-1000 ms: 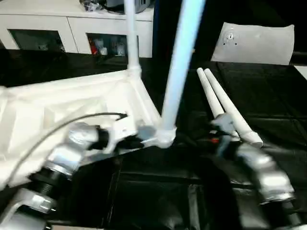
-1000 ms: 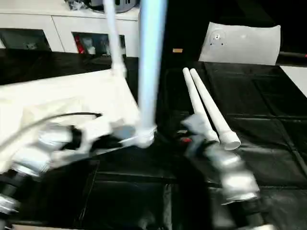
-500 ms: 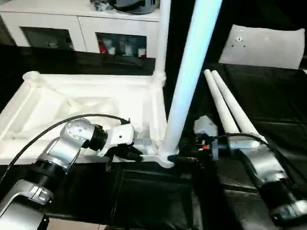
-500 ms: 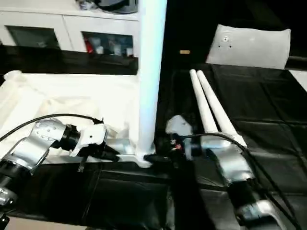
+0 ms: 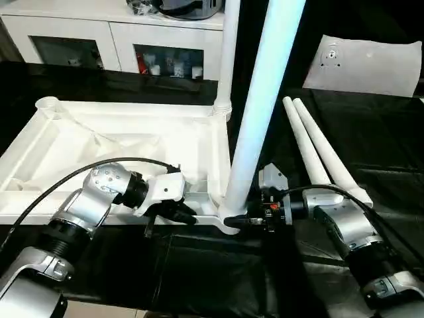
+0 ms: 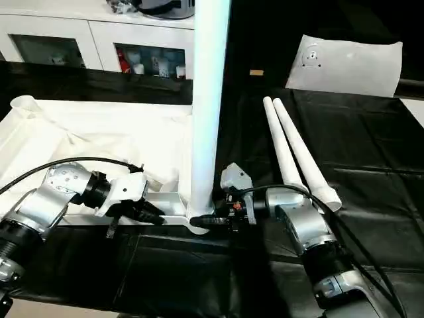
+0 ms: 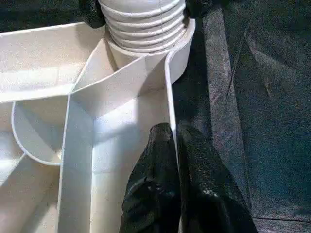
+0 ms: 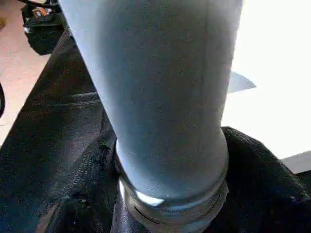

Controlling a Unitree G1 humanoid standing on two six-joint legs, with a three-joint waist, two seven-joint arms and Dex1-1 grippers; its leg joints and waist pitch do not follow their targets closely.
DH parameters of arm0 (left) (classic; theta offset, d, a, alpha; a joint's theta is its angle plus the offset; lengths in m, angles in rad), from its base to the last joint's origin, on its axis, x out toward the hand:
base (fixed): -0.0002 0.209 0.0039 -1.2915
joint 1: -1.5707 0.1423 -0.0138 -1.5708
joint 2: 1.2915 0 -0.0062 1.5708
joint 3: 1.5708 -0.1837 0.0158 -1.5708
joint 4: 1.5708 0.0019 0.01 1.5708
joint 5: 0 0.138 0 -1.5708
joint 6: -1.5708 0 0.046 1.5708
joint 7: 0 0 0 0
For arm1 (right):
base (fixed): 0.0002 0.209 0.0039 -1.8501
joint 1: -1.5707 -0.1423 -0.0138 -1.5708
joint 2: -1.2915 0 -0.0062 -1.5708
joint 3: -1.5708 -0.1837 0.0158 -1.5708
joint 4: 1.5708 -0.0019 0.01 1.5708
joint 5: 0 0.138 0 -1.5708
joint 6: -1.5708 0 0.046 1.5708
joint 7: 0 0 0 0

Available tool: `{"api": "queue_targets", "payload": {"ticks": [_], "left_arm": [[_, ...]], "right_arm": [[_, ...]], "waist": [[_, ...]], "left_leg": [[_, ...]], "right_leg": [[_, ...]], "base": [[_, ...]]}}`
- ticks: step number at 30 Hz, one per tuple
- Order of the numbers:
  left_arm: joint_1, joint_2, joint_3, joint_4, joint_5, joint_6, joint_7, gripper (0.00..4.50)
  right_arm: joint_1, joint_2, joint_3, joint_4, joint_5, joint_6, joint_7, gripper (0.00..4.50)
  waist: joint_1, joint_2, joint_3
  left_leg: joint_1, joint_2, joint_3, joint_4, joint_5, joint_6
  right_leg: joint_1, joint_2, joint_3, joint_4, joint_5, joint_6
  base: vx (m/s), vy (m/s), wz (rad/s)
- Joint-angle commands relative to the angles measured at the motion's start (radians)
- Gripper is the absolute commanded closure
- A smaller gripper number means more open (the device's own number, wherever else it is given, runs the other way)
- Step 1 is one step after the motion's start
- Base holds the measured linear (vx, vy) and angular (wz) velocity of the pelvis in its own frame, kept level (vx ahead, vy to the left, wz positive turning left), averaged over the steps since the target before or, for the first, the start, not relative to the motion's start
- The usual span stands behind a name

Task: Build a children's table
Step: Rotate leg to tighten

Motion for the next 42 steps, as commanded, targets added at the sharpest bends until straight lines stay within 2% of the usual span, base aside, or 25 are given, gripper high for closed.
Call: {"api": "queue_targets", "payload": {"ticks": [1,3,4,8,10,12,14,15,17,18,19,20,21,22,24,25,26,27,28,30,31,34,38,40,42], "left_arm": [[0.016,0.001,-0.037,-0.002,0.008,-0.014,-0.049,4.5],[0.026,-0.009,-0.026,-0.009,-0.003,0.004,-0.031,4.5],[0.031,-0.013,-0.021,-0.013,-0.007,0.011,-0.023,4.5],[0.045,-0.037,-0.002,-0.025,-0.011,0.039,0.038,4.5],[0.065,-0.081,0.027,-0.053,0.001,0.104,0.16,4.5],[0.078,-0.117,0.047,-0.081,-0.001,0.177,0.239,4.5],[0.094,-0.173,0.079,-0.119,-0.021,0.263,0.322,4.5],[0.099,-0.193,0.088,-0.135,-0.024,0.296,0.352,4.5],[0.114,-0.251,0.102,-0.184,-0.006,0.379,0.445,4.5],[0.117,-0.267,0.104,-0.195,0.001,0.404,0.472,4.5],[0.117,-0.267,0.104,-0.195,0.001,0.404,0.472,4.5],[0.124,-0.315,0.112,-0.221,0.026,0.467,0.555,4.5],[0.126,-0.333,0.115,-0.227,0.036,0.488,0.585,4.5],[0.129,-0.349,0.114,-0.234,0.051,0.505,0.617,4.5],[0.127,-0.369,0.11,-0.235,0.086,0.525,0.675,4.5],[0.127,-0.369,0.11,-0.235,0.086,0.525,0.675,4.5],[0.126,-0.368,0.104,-0.251,0.102,0.543,0.685,4.5],[0.128,-0.367,0.104,-0.26,0.106,0.549,0.687,4.5],[0.128,-0.367,0.104,-0.26,0.106,0.549,0.687,4.5],[0.131,-0.351,0.096,-0.278,0.113,0.563,0.681,4.5],[0.132,-0.327,0.092,-0.284,0.119,0.555,0.661,4.5],[0.136,-0.297,0.098,-0.287,0.102,0.522,0.618,4.5],[0.143,-0.245,0.096,-0.288,0.089,0.491,0.557,4.5],[0.147,-0.184,0.085,-0.276,0.076,0.442,0.476,4.5],[0.149,-0.156,0.077,-0.269,0.062,0.412,0.43,4.5]], "right_arm": [[-0.009,0.012,-0.006,-0.004,0.025,0.016,0.023,1.73],[0.008,0.018,-0.007,-0.021,0.033,0.031,0.019,1.73],[0.014,0.021,-0.008,-0.027,0.037,0.036,0.015,1.73],[0.043,0.042,-0.024,-0.056,0.054,0.054,-0.024,1.73],[0.087,0.098,-0.061,-0.081,0.05,0.055,-0.164,1.73],[0.117,0.144,-0.081,-0.097,0.037,0.054,-0.267,1.73],[0.149,0.198,-0.093,-0.122,0.021,0.081,-0.372,1.73],[0.159,0.219,-0.091,-0.132,0.016,0.09,-0.402,1.73],[0.176,0.302,-0.09,-0.152,-0.001,0.121,-0.524,1.73],[0.175,0.322,-0.095,-0.154,-0.005,0.136,-0.556,1.73],[0.175,0.322,-0.095,-0.154,-0.005,0.136,-0.556,1.73],[0.165,0.371,-0.094,-0.139,-0.047,0.148,-0.656,1.74],[0.159,0.386,-0.093,-0.128,-0.067,0.154,-0.698,1.74],[0.151,0.397,-0.085,-0.114,-0.092,0.157,-0.733,1.74],[0.131,0.402,-0.078,-0.08,-0.146,0.125,-0.801,1.74],[0.131,0.402,-0.078,-0.08,-0.146,0.125,-0.801,1.74],[0.128,0.423,-0.116,-0.082,-0.109,0.136,-0.818,1.74],[0.129,0.427,-0.126,-0.089,-0.099,0.137,-0.818,1.19],[0.129,0.427,-0.126,-0.089,-0.099,0.137,-0.818,1.05],[0.135,0.424,-0.135,-0.11,-0.098,0.14,-0.819,0.98],[0.143,0.412,-0.151,-0.123,-0.101,0.127,-0.812,0.68],[0.153,0.39,-0.179,-0.134,-0.088,0.121,-0.791,0.57],[0.169,0.34,-0.177,-0.171,-0.071,0.115,-0.734,0.19],[0.19,0.265,-0.164,-0.232,-0.047,0.117,-0.629,0.06],[0.196,0.229,-0.161,-0.251,-0.038,0.117,-0.577,0.06]], "waist": [[-0.001,-0.002,-0.065],[-0.001,-0.003,-0.065],[-0.001,0.002,-0.064],[-0.003,-0.002,-0.064],[-0.003,-0.003,-0.059],[-0.008,-0.006,-0.055],[-0.014,-0.002,-0.047],[-0.016,-0.002,-0.05],[-0.026,-0.004,-0.047],[-0.035,0.001,-0.047],[-0.042,0.0,-0.048],[-0.042,0.003,-0.049],[-0.051,0.0,-0.045],[-0.051,0.001,-0.046],[-0.057,0.001,-0.047],[-0.058,0.001,-0.047],[-0.057,0.002,-0.048],[-0.059,0.003,-0.049],[-0.058,0.009,-0.049],[-0.059,0.007,-0.05],[-0.057,0.006,-0.051],[-0.057,0.005,-0.053],[-0.056,0.01,-0.059],[-0.053,0.012,-0.062],[-0.053,0.011,-0.062]], "left_leg": [[0.014,0.042,-0.004,-0.064,-0.119,0.043],[0.014,0.042,-0.003,-0.064,-0.118,0.042],[0.014,0.042,-0.004,-0.065,-0.119,0.041],[0.015,0.043,-0.004,-0.065,-0.128,0.04],[0.018,0.044,-0.004,-0.069,-0.151,0.032],[0.02,0.042,-0.006,-0.075,-0.21,0.005],[0.02,0.043,-0.01,-0.082,-0.254,-0.015],[0.022,0.041,-0.012,-0.082,-0.268,-0.023],[0.017,0.041,-0.015,-0.088,-0.271,-0.032],[0.019,0.038,-0.016,-0.088,-0.29,-0.036],[0.019,0.037,-0.017,-0.087,-0.297,-0.034],[0.02,0.036,-0.016,-0.085,-0.296,-0.033],[0.016,0.036,-0.015,-0.087,-0.292,-0.036],[0.019,0.034,-0.016,-0.085,-0.3,-0.035],[0.016,0.033,-0.017,-0.084,-0.295,-0.03],[0.017,0.033,-0.017,-0.083,-0.293,-0.026],[0.016,0.033,-0.018,-0.084,-0.29,-0.023],[0.014,0.034,-0.018,-0.085,-0.286,-0.02],[0.013,0.033,-0.019,-0.086,-0.286,-0.021],[0.013,0.034,-0.017,-0.086,-0.28,-0.018],[0.013,0.034,-0.017,-0.086,-0.268,-0.015],[0.011,0.033,-0.016,-0.084,-0.242,-0.006],[0.009,0.034,-0.014,-0.079,-0.19,0.003],[0.006,0.032,-0.013,-0.073,-0.138,0.021],[0.008,0.033,-0.011,-0.072,-0.133,0.035]], "right_leg": [[0.041,-0.077,0.04,-0.053,-0.033,-0.266],[0.041,-0.077,0.039,-0.053,-0.029,-0.267],[0.04,-0.076,0.04,-0.053,-0.028,-0.269],[0.04,-0.077,0.04,-0.054,-0.032,-0.268],[0.035,-0.079,0.042,-0.061,-0.077,-0.259],[0.032,-0.082,0.044,-0.074,-0.2,-0.233],[0.029,-0.082,0.045,-0.082,-0.292,-0.208],[0.029,-0.083,0.045,-0.085,-0.325,-0.193],[0.029,-0.08,0.046,-0.085,-0.329,-0.182],[0.026,-0.078,0.045,-0.09,-0.348,-0.174],[0.027,-0.077,0.046,-0.092,-0.348,-0.172],[0.026,-0.077,0.047,-0.093,-0.343,-0.172],[0.024,-0.075,0.048,-0.092,-0.335,-0.176],[0.023,-0.076,0.047,-0.096,-0.355,-0.171],[0.024,-0.076,0.047,-0.099,-0.37,-0.157],[0.023,-0.075,0.048,-0.1,-0.359,-0.154],[0.025,-0.075,0.048,-0.099,-0.348,-0.153],[0.025,-0.073,0.048,-0.096,-0.321,-0.156],[0.026,-0.072,0.047,-0.095,-0.309,-0.157],[0.028,-0.071,0.048,-0.092,-0.262,-0.167],[0.029,-0.071,0.047,-0.09,-0.241,-0.169],[0.032,-0.071,0.048,-0.087,-0.196,-0.18],[0.037,-0.069,0.047,-0.077,-0.093,-0.201],[0.044,-0.066,0.045,-0.068,0.003,-0.217],[0.043,-0.066,0.044,-0.066,0.035,-0.228]], "base": [[0.0,0.0,0.0],[0.0,0.0,0.0],[0.0,0.0,0.0],[0.0,0.0,0.0],[0.0,0.0,0.0],[0.0,0.0,0.0],[0.0,0.0,0.0],[0.0,0.0,0.0],[0.0,0.0,0.0],[0.0,0.0,0.0],[0.0,0.0,0.0],[0.0,0.0,0.0],[0.0,0.0,0.0],[0.0,0.0,0.0],[0.0,0.0,0.0],[0.0,0.0,0.0],[0.0,0.0,0.0],[0.0,0.0,0.0],[0.0,0.0,0.0],[0.0,0.0,0.0],[0.0,0.0,0.0],[0.0,0.0,0.0],[0.0,0.0,0.0],[0.0,0.0,0.0],[0.0,0.0,0.0]]}}
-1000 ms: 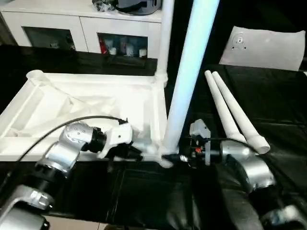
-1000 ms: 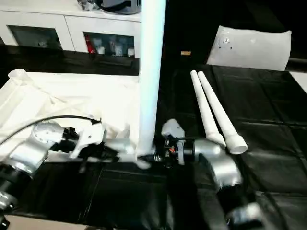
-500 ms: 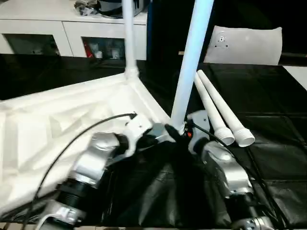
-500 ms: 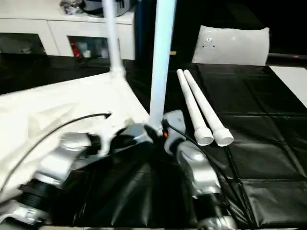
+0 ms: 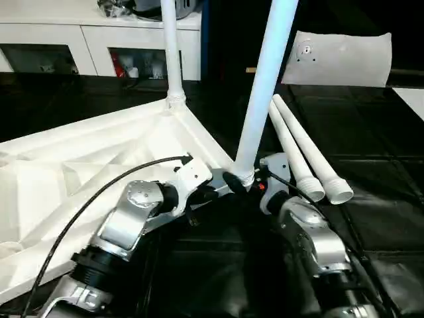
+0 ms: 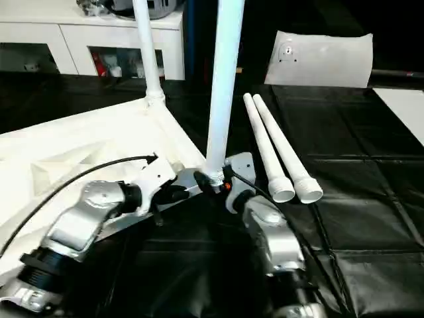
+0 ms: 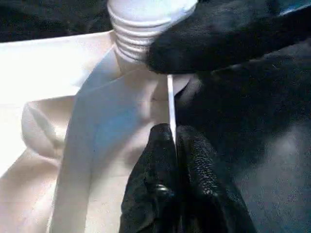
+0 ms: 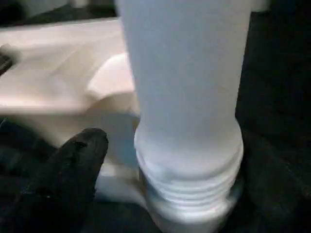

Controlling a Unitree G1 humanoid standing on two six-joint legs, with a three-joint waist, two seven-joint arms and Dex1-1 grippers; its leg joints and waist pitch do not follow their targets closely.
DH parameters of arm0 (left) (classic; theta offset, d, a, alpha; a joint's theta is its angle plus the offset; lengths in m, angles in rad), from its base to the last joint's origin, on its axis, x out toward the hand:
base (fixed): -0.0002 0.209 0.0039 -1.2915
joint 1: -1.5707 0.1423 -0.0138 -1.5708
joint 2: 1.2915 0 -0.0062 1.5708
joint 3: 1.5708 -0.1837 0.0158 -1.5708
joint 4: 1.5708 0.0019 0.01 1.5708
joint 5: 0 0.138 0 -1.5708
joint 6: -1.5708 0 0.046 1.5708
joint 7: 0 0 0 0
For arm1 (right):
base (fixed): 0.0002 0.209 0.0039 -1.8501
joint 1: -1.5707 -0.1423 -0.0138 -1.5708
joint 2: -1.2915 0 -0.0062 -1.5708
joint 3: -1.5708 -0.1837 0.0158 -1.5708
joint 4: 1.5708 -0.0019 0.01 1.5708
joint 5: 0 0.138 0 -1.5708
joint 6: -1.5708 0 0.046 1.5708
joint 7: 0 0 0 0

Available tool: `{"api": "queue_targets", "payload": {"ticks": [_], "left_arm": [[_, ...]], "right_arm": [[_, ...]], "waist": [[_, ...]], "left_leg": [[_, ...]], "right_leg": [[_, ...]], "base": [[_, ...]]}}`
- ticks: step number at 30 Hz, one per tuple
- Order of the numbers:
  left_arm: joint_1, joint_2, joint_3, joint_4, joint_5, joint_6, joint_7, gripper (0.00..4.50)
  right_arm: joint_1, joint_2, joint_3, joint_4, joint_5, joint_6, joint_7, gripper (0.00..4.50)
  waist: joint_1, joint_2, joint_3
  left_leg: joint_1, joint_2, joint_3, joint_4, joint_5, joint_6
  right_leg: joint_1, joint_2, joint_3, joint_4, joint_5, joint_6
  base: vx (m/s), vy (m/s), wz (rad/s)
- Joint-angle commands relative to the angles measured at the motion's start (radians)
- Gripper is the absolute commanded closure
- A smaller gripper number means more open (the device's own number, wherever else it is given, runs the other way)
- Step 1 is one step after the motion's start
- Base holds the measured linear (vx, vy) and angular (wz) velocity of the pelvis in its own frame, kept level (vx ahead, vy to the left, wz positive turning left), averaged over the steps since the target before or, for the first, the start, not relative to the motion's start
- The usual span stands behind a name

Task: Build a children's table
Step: Rotate leg to tighten

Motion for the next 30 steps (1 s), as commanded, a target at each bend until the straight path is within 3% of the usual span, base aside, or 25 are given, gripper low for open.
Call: {"api": "queue_targets", "payload": {"ticks": [1,4,9,15,21,28,29,30], "left_arm": [[0.008,0.026,-0.019,0.018,0.003,-0.022,-0.048,4.5],[0.0,0.093,-0.051,0.053,-0.011,-0.129,-0.172,4.5],[-0.03,0.134,-0.062,0.1,-0.04,-0.2,-0.275,4.5],[-0.065,0.178,-0.106,0.147,-0.05,-0.285,-0.418,4.5],[-0.092,0.188,-0.133,0.183,-0.046,-0.355,-0.482,4.5],[-0.086,0.198,-0.145,0.182,-0.055,-0.383,-0.53,4.5],[-0.084,0.2,-0.146,0.177,-0.057,-0.382,-0.533,4.5],[-0.083,0.202,-0.146,0.175,-0.058,-0.383,-0.535,4.5]], "right_arm": [[0.005,-0.011,0.022,-0.037,0.019,0.008,0.061,0.06],[0.002,-0.098,0.027,-0.058,0.039,0.006,0.184,0.06],[-0.021,-0.194,0.047,-0.068,0.076,0.008,0.343,0.06],[-0.083,-0.292,0.115,-0.008,0.042,-0.041,0.52,0.06],[-0.116,-0.321,0.15,0.028,0.037,-0.072,0.6,0.06],[-0.157,-0.297,0.164,0.085,0.058,-0.081,0.646,0.73],[-0.158,-0.295,0.169,0.087,0.06,-0.077,0.655,0.73],[-0.159,-0.294,0.172,0.089,0.061,-0.075,0.662,0.87]], "waist": [[0.006,0.007,-0.06],[0.011,0.008,-0.056],[0.02,0.01,-0.055],[0.031,0.005,-0.058],[0.047,0.005,-0.061],[0.056,0.004,-0.062],[0.056,-0.005,-0.062],[0.058,0.0,-0.063]], "left_leg": [[0.007,0.032,-0.011,-0.064,-0.135,0.039],[0.01,0.034,-0.011,-0.066,-0.17,0.037],[0.018,0.038,-0.009,-0.067,-0.21,0.025],[0.016,0.038,-0.007,-0.062,-0.171,0.029],[0.016,0.04,-0.005,-0.058,-0.142,0.045],[0.018,0.042,-0.005,-0.058,-0.16,0.031],[0.017,0.042,-0.004,-0.059,-0.154,0.034],[0.015,0.042,-0.005,-0.059,-0.143,0.035]], "right_leg": [[0.05,-0.068,0.042,-0.061,0.028,-0.23],[0.047,-0.07,0.042,-0.068,-0.061,-0.229],[0.042,-0.072,0.044,-0.069,-0.105,-0.231],[0.046,-0.074,0.043,-0.06,-0.06,-0.247],[0.046,-0.074,0.04,-0.054,-0.027,-0.263],[0.044,-0.076,0.04,-0.054,-0.059,-0.26],[0.045,-0.075,0.04,-0.053,-0.053,-0.261],[0.045,-0.075,0.039,-0.051,-0.045,-0.261]], "base": [[0.0,0.0,0.0],[0.0,0.0,0.0],[0.0,0.0,0.0],[0.0,0.0,0.0],[0.0,0.0,0.0],[0.0,0.0,0.0],[0.0,0.0,0.0],[0.0,0.0,0.0]]}}
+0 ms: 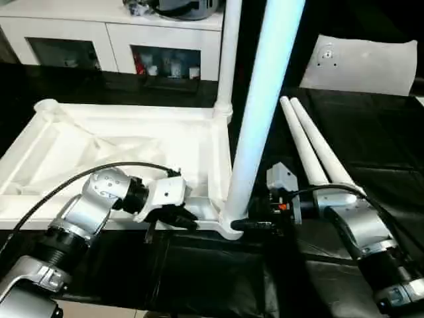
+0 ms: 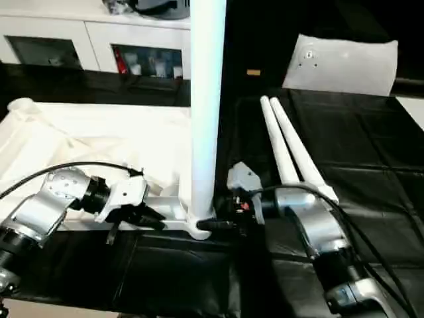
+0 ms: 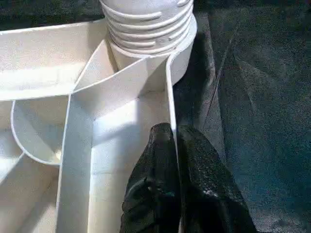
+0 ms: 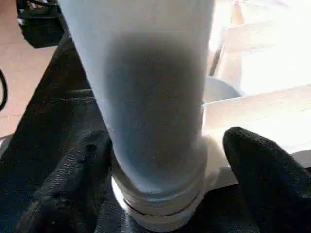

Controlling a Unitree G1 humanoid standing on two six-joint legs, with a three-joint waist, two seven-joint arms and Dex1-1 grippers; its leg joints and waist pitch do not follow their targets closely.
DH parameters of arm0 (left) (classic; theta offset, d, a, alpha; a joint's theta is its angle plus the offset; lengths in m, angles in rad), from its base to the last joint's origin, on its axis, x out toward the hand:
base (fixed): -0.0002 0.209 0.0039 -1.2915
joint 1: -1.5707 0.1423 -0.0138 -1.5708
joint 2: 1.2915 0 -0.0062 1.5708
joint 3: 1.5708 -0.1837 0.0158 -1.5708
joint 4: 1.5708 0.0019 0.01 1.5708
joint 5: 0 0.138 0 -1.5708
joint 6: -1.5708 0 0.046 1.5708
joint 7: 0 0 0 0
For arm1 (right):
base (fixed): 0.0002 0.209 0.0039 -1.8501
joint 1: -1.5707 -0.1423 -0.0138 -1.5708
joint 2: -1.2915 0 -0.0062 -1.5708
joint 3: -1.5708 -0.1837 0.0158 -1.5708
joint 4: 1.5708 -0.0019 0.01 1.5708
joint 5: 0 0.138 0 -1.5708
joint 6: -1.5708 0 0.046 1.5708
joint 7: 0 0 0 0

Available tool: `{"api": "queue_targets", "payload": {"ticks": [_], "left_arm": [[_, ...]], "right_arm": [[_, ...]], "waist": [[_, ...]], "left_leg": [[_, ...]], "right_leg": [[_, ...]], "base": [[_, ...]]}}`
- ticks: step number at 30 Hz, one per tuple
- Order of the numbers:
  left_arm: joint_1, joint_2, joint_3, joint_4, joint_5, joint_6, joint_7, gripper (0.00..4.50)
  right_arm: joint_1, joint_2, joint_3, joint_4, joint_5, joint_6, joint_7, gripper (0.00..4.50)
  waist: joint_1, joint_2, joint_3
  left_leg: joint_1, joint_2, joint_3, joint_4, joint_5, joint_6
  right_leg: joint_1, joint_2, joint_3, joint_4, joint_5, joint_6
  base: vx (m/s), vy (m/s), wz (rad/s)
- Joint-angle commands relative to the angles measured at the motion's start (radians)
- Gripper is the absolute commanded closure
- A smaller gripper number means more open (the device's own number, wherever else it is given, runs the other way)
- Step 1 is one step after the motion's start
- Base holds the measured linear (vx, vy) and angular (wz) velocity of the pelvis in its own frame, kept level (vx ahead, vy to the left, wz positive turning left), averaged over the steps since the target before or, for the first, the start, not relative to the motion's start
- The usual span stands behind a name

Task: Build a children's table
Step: Rotate leg to tighten

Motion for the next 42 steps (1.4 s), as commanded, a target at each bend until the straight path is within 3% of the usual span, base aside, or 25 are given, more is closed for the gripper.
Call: {"api": "queue_targets", "payload": {"ticks": [1,11,16,17,21,23,24,25,26,28,29,32,34,38,41,42], "left_arm": [[0.007,0.007,-0.049,-0.014,0.016,-0.018,-0.063,4.5],[0.007,0.02,-0.057,-0.014,0.013,-0.028,-0.084,4.5],[0.014,0.014,-0.046,-0.015,0.006,-0.014,-0.073,4.5],[0.018,0.005,-0.039,-0.016,0.004,0.0,-0.053,4.5],[0.032,-0.034,-0.005,-0.023,-0.008,0.06,0.035,4.5],[0.046,-0.087,0.033,-0.041,-0.012,0.145,0.154,4.5],[0.053,-0.132,0.065,-0.059,-0.022,0.213,0.238,4.5],[0.053,-0.133,0.065,-0.06,-0.023,0.215,0.24,4.5],[0.054,-0.148,0.075,-0.066,-0.028,0.236,0.265,4.5],[0.057,-0.188,0.093,-0.089,-0.021,0.294,0.34,4.5],[0.059,-0.233,0.112,-0.111,-0.011,0.353,0.418,4.5],[0.057,-0.281,0.131,-0.13,0.006,0.405,0.504,4.5],[0.054,-0.347,0.151,-0.158,0.037,0.477,0.62,4.5],[0.046,-0.408,0.153,-0.17,0.073,0.515,0.715,4.5],[0.04,-0.44,0.122,-0.184,0.097,0.537,0.768,4.5],[0.038,-0.436,0.104,-0.188,0.103,0.537,0.76,4.5]], "right_arm": [[-0.014,-0.003,0.012,0.008,0.006,-0.001,0.015,0.98],[-0.013,0.015,0.02,0.031,0.014,0.016,0.038,1.72],[0.003,0.021,0.02,0.016,0.025,0.035,0.032,1.8],[0.013,0.025,0.017,0.005,0.032,0.046,0.025,1.81],[0.05,0.05,0.001,-0.027,0.051,0.07,-0.022,1.81],[0.082,0.11,-0.03,-0.044,0.047,0.086,-0.148,1.81],[0.098,0.161,-0.052,-0.044,0.036,0.094,-0.256,1.81],[0.098,0.162,-0.052,-0.044,0.035,0.095,-0.259,1.81],[0.101,0.179,-0.059,-0.042,0.029,0.1,-0.299,1.81],[0.107,0.235,-0.079,-0.038,0.015,0.12,-0.414,1.82],[0.106,0.294,-0.103,-0.027,-0.002,0.146,-0.535,1.82],[0.095,0.351,-0.12,-0.003,-0.03,0.151,-0.651,1.82],[0.078,0.424,-0.151,0.026,-0.063,0.171,-0.806,1.82],[0.049,0.472,-0.172,0.07,-0.085,0.187,-0.922,1.82],[0.032,0.499,-0.195,0.087,-0.095,0.182,-0.991,1.82],[0.034,0.505,-0.213,0.081,-0.094,0.167,-1.008,1.47]], "waist": [[-0.002,0.0,-0.063],[-0.001,0.005,-0.063],[-0.002,0.011,-0.064],[-0.001,0.016,-0.064],[0.0,0.012,-0.062],[-0.002,0.012,-0.056],[-0.005,0.009,-0.052],[-0.007,0.006,-0.051],[-0.01,0.007,-0.047],[-0.021,0.005,-0.048],[-0.025,0.004,-0.047],[-0.041,0.005,-0.049],[-0.049,0.004,-0.049],[-0.055,0.004,-0.05],[-0.055,0.004,-0.054],[-0.052,0.004,-0.057]], "left_leg": [[0.015,0.041,-0.005,-0.066,-0.141,0.037],[0.015,0.041,-0.006,-0.067,-0.153,0.029],[0.016,0.041,-0.007,-0.067,-0.162,0.022],[0.017,0.041,-0.007,-0.067,-0.165,0.02],[0.017,0.042,-0.007,-0.068,-0.177,0.016],[0.021,0.043,-0.006,-0.073,-0.218,0.004],[0.022,0.04,-0.009,-0.077,-0.258,-0.01],[0.022,0.041,-0.01,-0.08,-0.268,-0.019],[0.024,0.037,-0.015,-0.081,-0.303,-0.029],[0.019,0.037,-0.021,-0.087,-0.303,-0.04],[0.019,0.037,-0.02,-0.087,-0.3,-0.042],[0.017,0.032,-0.021,-0.085,-0.304,-0.037],[0.02,0.033,-0.017,-0.081,-0.29,-0.036],[0.016,0.032,-0.017,-0.082,-0.262,-0.027],[0.013,0.031,-0.015,-0.079,-0.222,-0.016],[0.013,0.03,-0.013,-0.077,-0.202,-0.007]], "right_leg": [[0.042,-0.074,0.04,-0.055,-0.041,-0.261],[0.042,-0.074,0.039,-0.057,-0.058,-0.258],[0.043,-0.073,0.038,-0.056,-0.043,-0.266],[0.042,-0.073,0.038,-0.055,-0.044,-0.267],[0.041,-0.075,0.039,-0.058,-0.05,-0.269],[0.036,-0.075,0.041,-0.066,-0.116,-0.26],[0.037,-0.077,0.041,-0.072,-0.195,-0.246],[0.037,-0.079,0.042,-0.075,-0.232,-0.236],[0.034,-0.081,0.04,-0.085,-0.331,-0.208],[0.035,-0.082,0.042,-0.089,-0.388,-0.169],[0.034,-0.081,0.042,-0.089,-0.383,-0.167],[0.031,-0.078,0.042,-0.094,-0.378,-0.159],[0.025,-0.076,0.046,-0.093,-0.349,-0.17],[0.028,-0.072,0.045,-0.093,-0.305,-0.167],[0.032,-0.069,0.045,-0.086,-0.207,-0.174],[0.034,-0.07,0.046,-0.084,-0.169,-0.178]], "base": [[0.0,0.0,0.0],[0.0,0.0,0.0],[0.0,0.0,0.0],[0.0,0.0,0.0],[0.0,0.0,0.0],[0.0,0.0,0.0],[0.0,0.0,0.0],[0.0,0.0,0.0],[0.0,0.0,0.0],[0.0,0.0,0.0],[0.0,0.0,0.0],[0.0,0.0,0.0],[0.0,0.0,0.0],[0.0,0.0,0.0],[0.0,0.0,0.0],[0.0,0.0,0.0]]}}
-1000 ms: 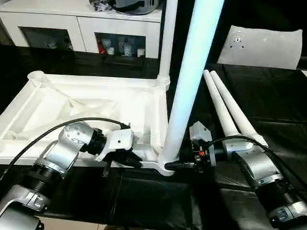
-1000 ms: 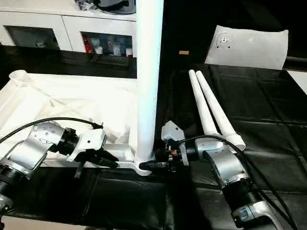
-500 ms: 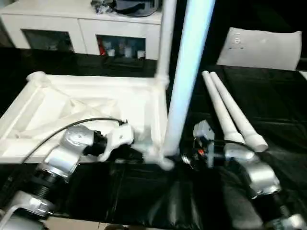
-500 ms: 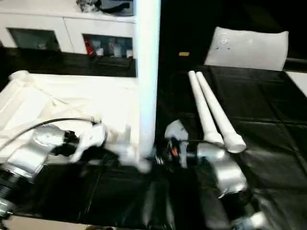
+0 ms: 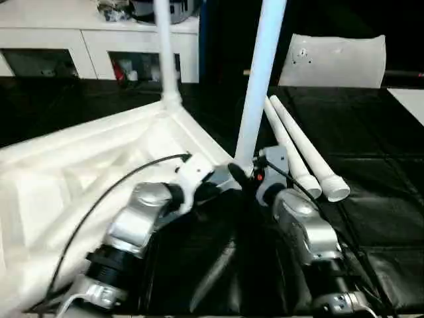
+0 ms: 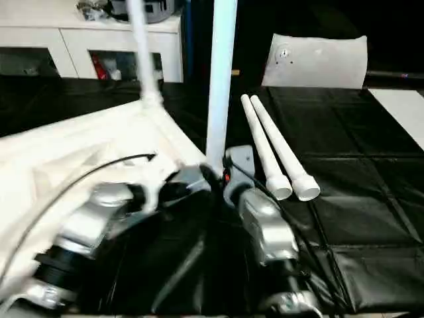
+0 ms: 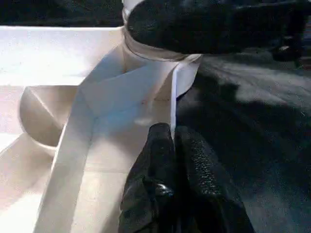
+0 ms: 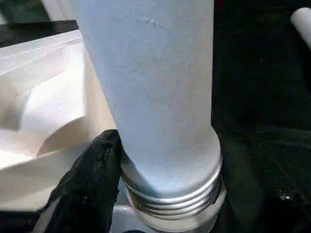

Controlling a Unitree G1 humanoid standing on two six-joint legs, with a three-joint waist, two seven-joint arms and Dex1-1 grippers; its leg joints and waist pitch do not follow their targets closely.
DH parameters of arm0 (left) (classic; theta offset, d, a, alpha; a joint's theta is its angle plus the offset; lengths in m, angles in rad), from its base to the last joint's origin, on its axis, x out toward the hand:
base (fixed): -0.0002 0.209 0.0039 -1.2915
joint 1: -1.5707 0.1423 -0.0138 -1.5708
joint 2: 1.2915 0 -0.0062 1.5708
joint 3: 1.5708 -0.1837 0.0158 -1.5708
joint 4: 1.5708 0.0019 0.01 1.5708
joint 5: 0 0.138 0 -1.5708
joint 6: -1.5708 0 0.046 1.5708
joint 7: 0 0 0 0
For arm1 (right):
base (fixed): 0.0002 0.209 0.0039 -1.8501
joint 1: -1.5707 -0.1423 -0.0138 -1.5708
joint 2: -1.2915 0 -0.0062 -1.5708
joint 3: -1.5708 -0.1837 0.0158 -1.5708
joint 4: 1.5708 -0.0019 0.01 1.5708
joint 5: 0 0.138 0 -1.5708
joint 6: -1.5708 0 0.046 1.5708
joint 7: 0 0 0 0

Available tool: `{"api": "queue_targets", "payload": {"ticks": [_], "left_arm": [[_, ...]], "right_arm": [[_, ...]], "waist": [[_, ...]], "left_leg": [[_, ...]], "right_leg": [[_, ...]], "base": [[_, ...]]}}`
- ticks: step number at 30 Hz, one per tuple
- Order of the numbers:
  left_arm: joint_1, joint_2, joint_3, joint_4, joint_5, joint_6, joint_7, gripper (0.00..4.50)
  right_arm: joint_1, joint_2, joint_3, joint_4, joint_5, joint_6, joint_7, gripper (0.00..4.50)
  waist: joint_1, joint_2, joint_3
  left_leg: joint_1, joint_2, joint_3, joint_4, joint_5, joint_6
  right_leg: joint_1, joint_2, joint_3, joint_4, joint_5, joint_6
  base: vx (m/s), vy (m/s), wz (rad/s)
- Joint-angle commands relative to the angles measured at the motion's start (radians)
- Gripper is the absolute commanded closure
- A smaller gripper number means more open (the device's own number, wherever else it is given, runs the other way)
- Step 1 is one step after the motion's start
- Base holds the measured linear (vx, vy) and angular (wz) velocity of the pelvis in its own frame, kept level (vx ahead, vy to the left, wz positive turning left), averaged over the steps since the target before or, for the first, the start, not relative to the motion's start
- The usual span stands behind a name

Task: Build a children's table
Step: Rotate leg to tighten

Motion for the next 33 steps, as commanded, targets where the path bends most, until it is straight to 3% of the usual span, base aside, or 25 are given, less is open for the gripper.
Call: {"api": "queue_targets", "payload": {"ticks": [1,2,3,5,7,12,16,18,20,24,25,27,30,31,33], "left_arm": [[-0.032,-0.019,-0.036,-0.028,0.005,-0.002,0.016,4.5],[-0.032,-0.008,-0.042,-0.029,0.008,-0.009,0.003,4.5],[-0.032,-0.002,-0.045,-0.03,0.012,-0.012,-0.003,4.5],[-0.028,0.033,-0.056,-0.026,0.013,-0.033,-0.048,4.5],[-0.024,0.073,-0.062,-0.021,0.01,-0.064,-0.092,4.5],[-0.023,0.162,-0.078,0.017,0.0,-0.181,-0.193,4.5],[-0.024,0.226,-0.097,0.039,-0.022,-0.266,-0.31,4.5],[-0.026,0.295,-0.134,0.061,-0.026,-0.368,-0.428,4.5],[-0.028,0.311,-0.137,0.068,-0.047,-0.388,-0.479,4.5],[-0.046,0.35,-0.153,0.1,-0.079,-0.456,-0.607,4.5],[-0.047,0.351,-0.155,0.102,-0.079,-0.459,-0.612,4.5],[-0.056,0.373,-0.177,0.112,-0.085,-0.492,-0.68,4.5],[-0.065,0.376,-0.185,0.127,-0.096,-0.51,-0.715,4.5],[-0.071,0.377,-0.191,0.134,-0.093,-0.522,-0.728,4.5],[-0.084,0.379,-0.201,0.151,-0.08,-0.56,-0.745,4.5]], "right_arm": [[0.022,0.044,0.035,0.039,0.006,0.024,0.005,1.26],[0.029,0.038,0.032,0.029,0.009,0.021,0.017,1.09],[0.036,0.031,0.029,0.019,0.011,0.011,0.024,1.09],[0.05,0.008,0.022,-0.007,0.018,-0.018,0.047,1.02],[0.065,-0.025,0.025,-0.04,0.025,-0.043,0.087,0.68],[0.106,-0.136,0.027,-0.121,0.061,-0.091,0.253,0.35],[0.121,-0.228,0.032,-0.153,0.083,-0.105,0.392,0.07],[0.131,-0.322,0.063,-0.177,0.104,-0.107,0.543,0.07],[0.128,-0.365,0.078,-0.177,0.11,-0.113,0.608,0.07],[0.102,-0.451,0.127,-0.173,0.123,-0.109,0.778,0.07],[0.101,-0.453,0.129,-0.173,0.124,-0.107,0.784,0.07],[0.084,-0.481,0.164,-0.178,0.134,-0.092,0.863,0.07],[0.078,-0.5,0.187,-0.178,0.141,-0.091,0.91,0.07],[0.072,-0.505,0.203,-0.169,0.133,-0.095,0.934,0.07],[0.06,-0.509,0.227,-0.147,0.117,-0.105,0.963,0.23]], "waist": [[0.006,0.002,-0.057],[0.006,0.007,-0.058],[0.006,0.004,-0.058],[0.007,0.006,-0.055],[0.008,0.008,-0.056],[0.012,0.013,-0.062],[0.017,0.014,-0.059],[0.023,0.014,-0.06],[0.026,0.017,-0.059],[0.027,0.006,-0.057],[0.029,0.008,-0.057],[0.029,-0.002,-0.057],[0.036,0.001,-0.057],[0.039,-0.012,-0.058],[0.047,-0.003,-0.059]], "left_leg": [[0.002,0.031,-0.012,-0.071,-0.179,0.001],[0.001,0.031,-0.013,-0.072,-0.17,0.002],[0.002,0.03,-0.011,-0.071,-0.161,0.005],[0.001,0.03,-0.011,-0.073,-0.181,0.005],[0.002,0.031,-0.013,-0.073,-0.192,0.002],[-0.003,0.032,-0.012,-0.065,-0.135,0.025],[0.001,0.033,-0.01,-0.066,-0.163,0.027],[0.002,0.034,-0.011,-0.065,-0.17,0.032],[0.004,0.035,-0.01,-0.065,-0.175,0.034],[0.006,0.037,-0.008,-0.066,-0.199,0.032],[0.003,0.037,-0.01,-0.066,-0.191,0.035],[0.003,0.038,-0.008,-0.064,-0.185,0.045],[0.005,0.041,-0.005,-0.062,-0.161,0.051],[0.004,0.041,-0.005,-0.062,-0.157,0.052],[0.005,0.041,-0.005,-0.061,-0.146,0.052]], "right_leg": [[0.034,-0.069,0.044,-0.075,-0.136,-0.18],[0.036,-0.069,0.044,-0.073,-0.12,-0.183],[0.036,-0.067,0.043,-0.073,-0.098,-0.185],[0.037,-0.069,0.043,-0.076,-0.116,-0.186],[0.039,-0.068,0.043,-0.077,-0.127,-0.182],[0.043,-0.066,0.042,-0.063,-0.006,-0.201],[0.04,-0.067,0.041,-0.066,-0.042,-0.216],[0.042,-0.067,0.041,-0.068,-0.047,-0.216],[0.041,-0.067,0.042,-0.064,-0.037,-0.221],[0.04,-0.069,0.04,-0.068,-0.093,-0.233],[0.042,-0.071,0.04,-0.065,-0.098,-0.235],[0.042,-0.071,0.04,-0.065,-0.098,-0.237],[0.038,-0.074,0.041,-0.062,-0.096,-0.242],[0.039,-0.073,0.04,-0.063,-0.1,-0.24],[0.037,-0.074,0.04,-0.06,-0.102,-0.237]], "base": [[0.0,0.0,0.0],[0.0,0.0,0.0],[0.0,0.0,0.0],[0.0,0.0,0.0],[0.0,0.0,0.0],[0.0,0.0,0.0],[0.0,0.0,0.0],[0.0,0.0,0.0],[0.0,0.0,0.0],[0.0,0.0,0.0],[0.0,0.0,0.0],[0.0,0.0,0.0],[0.0,0.0,0.0],[0.0,0.0,0.0],[0.0,0.0,0.0]]}}
